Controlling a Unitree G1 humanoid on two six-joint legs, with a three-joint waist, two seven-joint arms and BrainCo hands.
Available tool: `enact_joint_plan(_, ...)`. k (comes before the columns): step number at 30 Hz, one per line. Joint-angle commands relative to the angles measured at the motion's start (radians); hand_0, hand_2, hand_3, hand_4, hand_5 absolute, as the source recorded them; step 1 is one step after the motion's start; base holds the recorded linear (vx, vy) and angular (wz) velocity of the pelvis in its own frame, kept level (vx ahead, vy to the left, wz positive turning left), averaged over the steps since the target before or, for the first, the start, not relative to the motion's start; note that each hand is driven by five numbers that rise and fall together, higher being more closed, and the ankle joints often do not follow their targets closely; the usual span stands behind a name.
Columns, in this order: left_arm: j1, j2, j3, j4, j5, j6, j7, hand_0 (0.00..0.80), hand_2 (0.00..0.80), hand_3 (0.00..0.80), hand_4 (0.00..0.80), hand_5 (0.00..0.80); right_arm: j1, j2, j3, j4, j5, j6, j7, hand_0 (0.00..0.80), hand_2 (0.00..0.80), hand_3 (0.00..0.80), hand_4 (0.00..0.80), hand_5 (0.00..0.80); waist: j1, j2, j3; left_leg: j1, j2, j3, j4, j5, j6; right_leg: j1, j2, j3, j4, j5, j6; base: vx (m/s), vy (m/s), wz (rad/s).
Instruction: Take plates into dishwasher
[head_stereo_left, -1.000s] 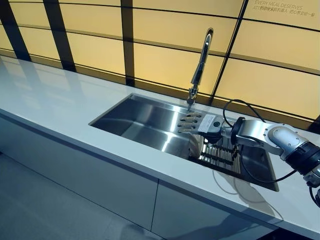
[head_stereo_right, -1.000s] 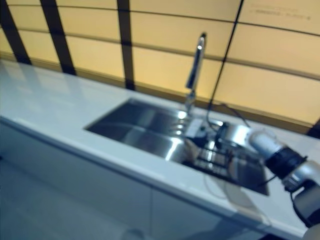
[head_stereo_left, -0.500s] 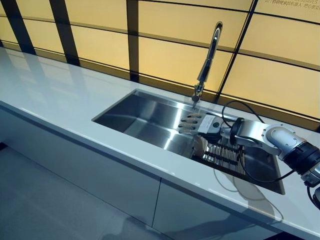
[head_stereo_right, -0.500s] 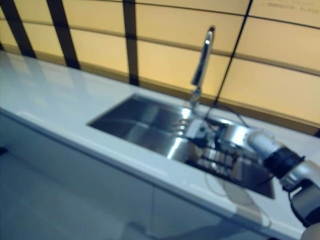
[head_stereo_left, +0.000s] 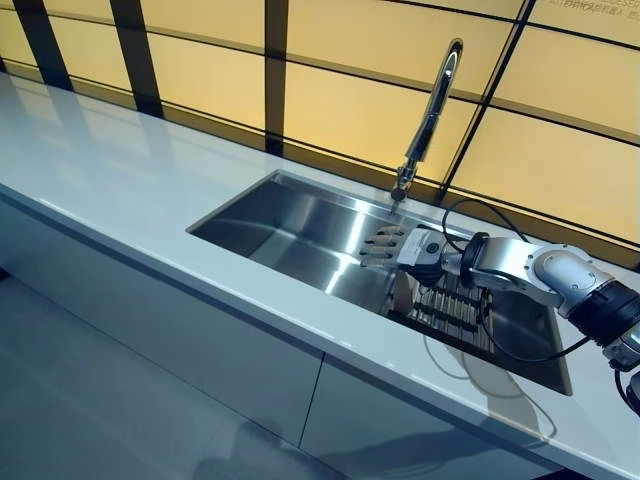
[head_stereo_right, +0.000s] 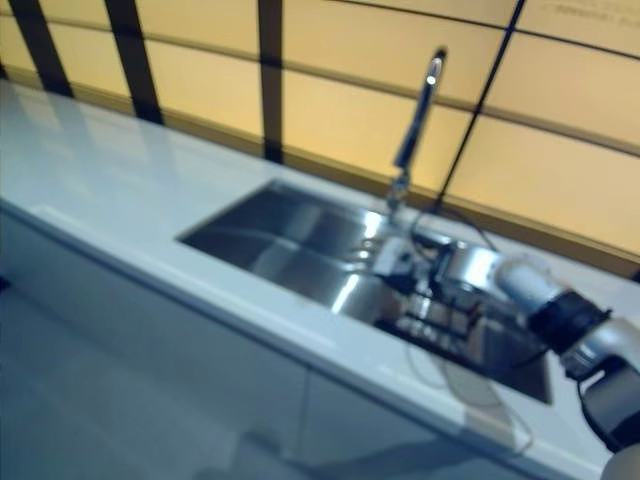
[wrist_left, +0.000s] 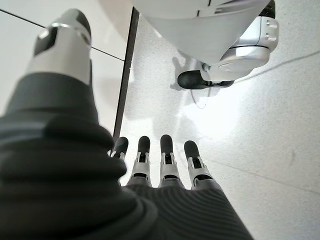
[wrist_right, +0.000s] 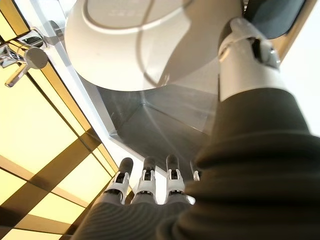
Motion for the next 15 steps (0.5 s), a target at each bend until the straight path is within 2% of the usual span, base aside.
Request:
enact_joint_plan(1,-0.042,0.026,-0.024,0.009,0.017,-0.011,-0.001,0.0,0.0,0.0,0.0,0.0,-0.097,-0.056,0.028,0.01,0.063,-0.004,0.01,0.0,0.0,0.0,0.0,0.0,0.017,-0.015,-0.027,-0.045,0.037,0.027,0.006,0.01,-0.014,0.022,-0.018,-0.05,0.05,-0.071,0.034,0.008,0.004,0.03)
enact_joint_plan(15,-0.042,0.039,-0.013,0.007,0.006,-0.024,0.011,0.0,0.0,0.0,0.0,0.0,-0.095,-0.068,0.04,0.023,0.076,-0.011,0.022,0.0,0.0,0.0,0.0,0.0,0.018,-0.024,-0.018,-0.052,0.035,0.025,0.004,0.007,-0.01,0.008,-0.019,-0.048,0.059,-0.071,0.035,0.0,0.0,0.0)
